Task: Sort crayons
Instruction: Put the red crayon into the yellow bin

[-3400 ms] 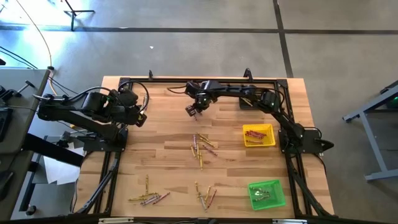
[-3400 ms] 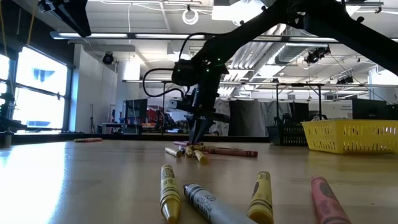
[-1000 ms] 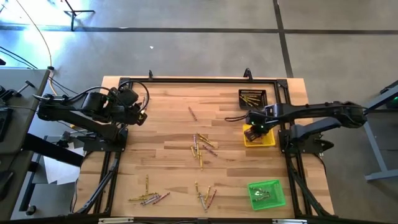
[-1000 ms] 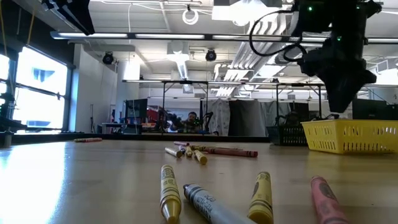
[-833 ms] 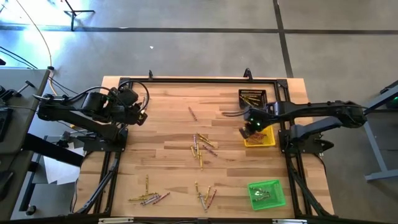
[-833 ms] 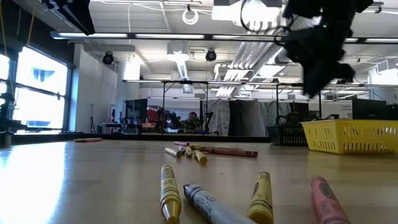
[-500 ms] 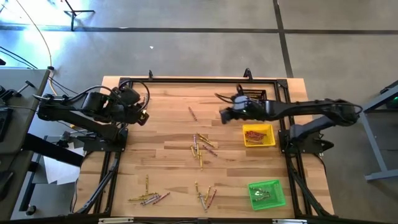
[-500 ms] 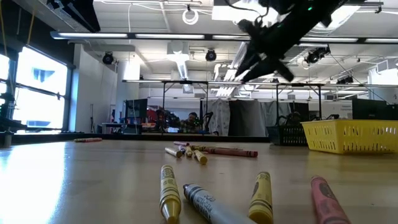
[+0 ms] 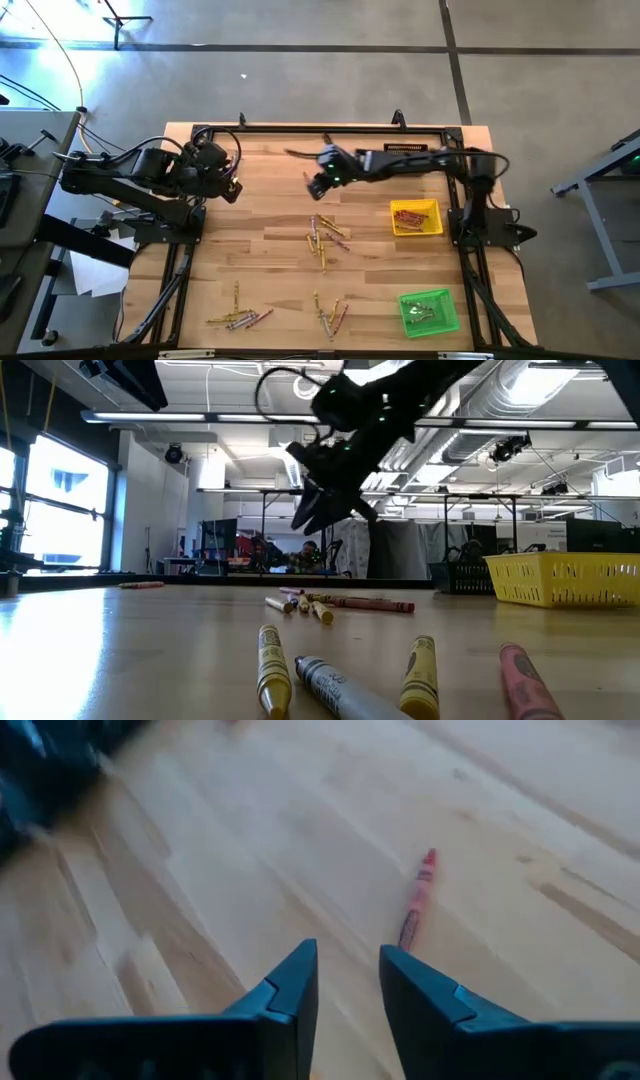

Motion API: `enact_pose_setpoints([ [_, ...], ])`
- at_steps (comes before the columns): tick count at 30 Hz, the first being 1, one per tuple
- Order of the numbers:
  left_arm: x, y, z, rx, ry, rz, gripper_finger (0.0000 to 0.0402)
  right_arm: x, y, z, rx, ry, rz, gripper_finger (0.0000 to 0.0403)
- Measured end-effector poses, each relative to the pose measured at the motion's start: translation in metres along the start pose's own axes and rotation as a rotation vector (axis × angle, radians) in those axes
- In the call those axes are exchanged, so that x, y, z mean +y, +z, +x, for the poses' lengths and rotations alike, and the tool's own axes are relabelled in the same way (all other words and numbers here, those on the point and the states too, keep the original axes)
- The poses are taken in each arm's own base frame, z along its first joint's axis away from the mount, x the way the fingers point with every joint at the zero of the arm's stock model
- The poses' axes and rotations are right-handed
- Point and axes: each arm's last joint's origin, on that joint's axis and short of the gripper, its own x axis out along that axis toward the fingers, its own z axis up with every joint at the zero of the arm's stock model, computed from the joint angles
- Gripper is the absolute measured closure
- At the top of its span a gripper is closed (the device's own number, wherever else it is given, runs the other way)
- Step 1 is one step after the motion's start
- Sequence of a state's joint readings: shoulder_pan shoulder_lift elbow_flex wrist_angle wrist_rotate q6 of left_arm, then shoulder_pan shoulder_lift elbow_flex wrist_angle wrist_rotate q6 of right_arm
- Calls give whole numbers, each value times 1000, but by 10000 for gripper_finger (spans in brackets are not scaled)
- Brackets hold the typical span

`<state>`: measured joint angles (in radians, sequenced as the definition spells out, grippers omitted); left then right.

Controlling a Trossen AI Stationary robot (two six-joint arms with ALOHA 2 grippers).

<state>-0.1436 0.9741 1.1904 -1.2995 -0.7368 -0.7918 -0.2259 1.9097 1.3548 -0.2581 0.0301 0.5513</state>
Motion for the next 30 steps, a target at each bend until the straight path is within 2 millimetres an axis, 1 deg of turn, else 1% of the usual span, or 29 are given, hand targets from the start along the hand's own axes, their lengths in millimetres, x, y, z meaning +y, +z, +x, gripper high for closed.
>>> enact_pose_setpoints([
  [3,0,0,0,1,-1,0,303,2,6,19,101,-58,-57,284],
  [7,0,0,0,1,-2,0,303,0,13,37,200,-134,-51,255],
  [11,0,0,0,1,-2,0,303,-1,20,49,231,-224,61,243],
  [14,0,0,0,1,-2,1,303,2,29,55,216,-232,135,244],
  [18,0,0,0,1,-2,1,303,5,34,63,204,-229,154,256],
  [23,0,0,0,1,-2,1,303,1,30,77,234,-237,88,271],
  [30,-1,0,0,-4,-7,-5,303,-13,26,88,275,-273,102,274],
])
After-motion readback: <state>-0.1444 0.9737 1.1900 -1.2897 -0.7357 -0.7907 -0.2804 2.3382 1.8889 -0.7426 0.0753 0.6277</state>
